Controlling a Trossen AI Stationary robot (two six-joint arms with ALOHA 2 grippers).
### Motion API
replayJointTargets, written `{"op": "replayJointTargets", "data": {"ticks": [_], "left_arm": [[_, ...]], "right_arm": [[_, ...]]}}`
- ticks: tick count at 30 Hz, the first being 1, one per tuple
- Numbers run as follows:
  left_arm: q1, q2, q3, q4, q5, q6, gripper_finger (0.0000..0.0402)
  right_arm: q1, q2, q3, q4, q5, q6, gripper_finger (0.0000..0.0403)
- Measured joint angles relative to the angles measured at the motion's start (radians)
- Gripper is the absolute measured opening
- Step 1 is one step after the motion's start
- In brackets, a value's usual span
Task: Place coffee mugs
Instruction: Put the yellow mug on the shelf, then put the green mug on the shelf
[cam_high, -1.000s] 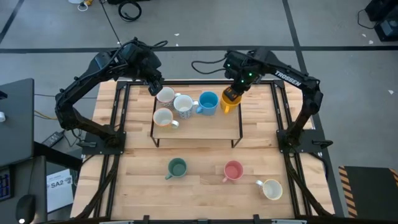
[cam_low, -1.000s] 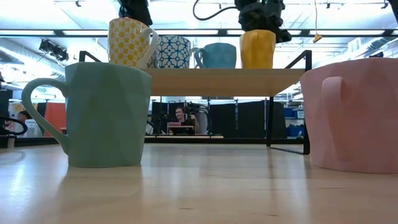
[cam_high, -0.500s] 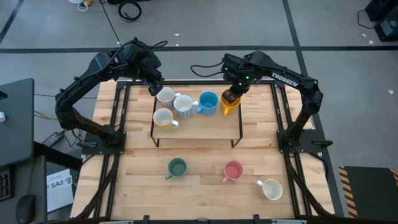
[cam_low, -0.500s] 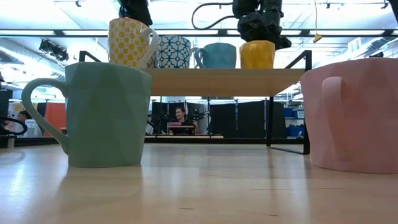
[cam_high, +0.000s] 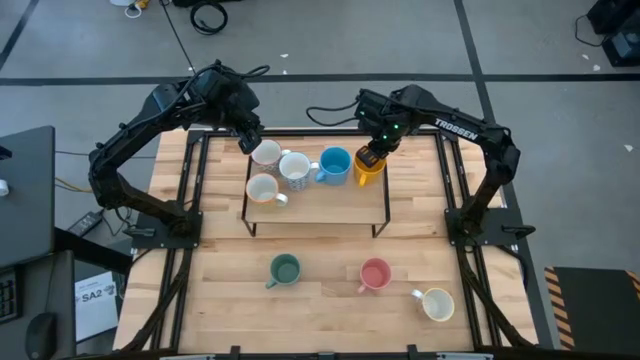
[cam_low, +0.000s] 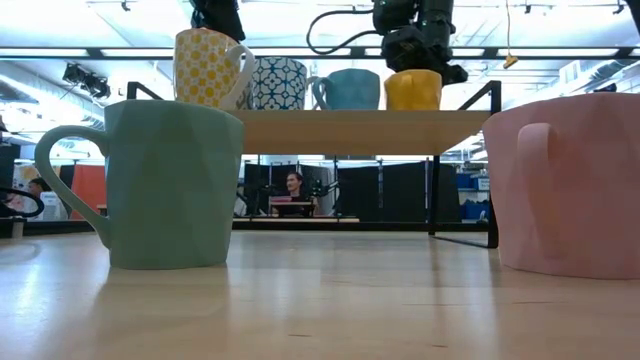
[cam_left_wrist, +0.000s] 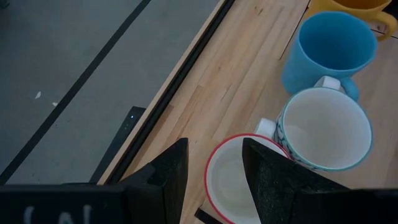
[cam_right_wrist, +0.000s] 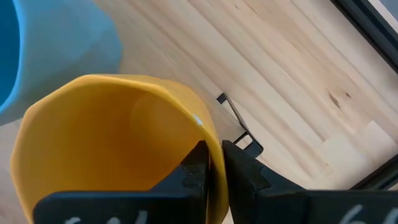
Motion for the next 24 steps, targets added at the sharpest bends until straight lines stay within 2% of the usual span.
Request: {"op": "replayJointTargets", "data": {"ticks": [11, 24], "left_arm": [[0.0, 0.0, 0.0, 0.0, 0.0, 0.0, 0.0157], [0.0, 0.0, 0.0, 0.0, 0.0, 0.0, 0.0157]], "right_arm": [[0.0, 0.002, -0.002, 0.024, -0.001, 0.003, 0.0077], [0.0, 0.003, -0.002, 0.033, -0.001, 0.0, 0.0143]]}}
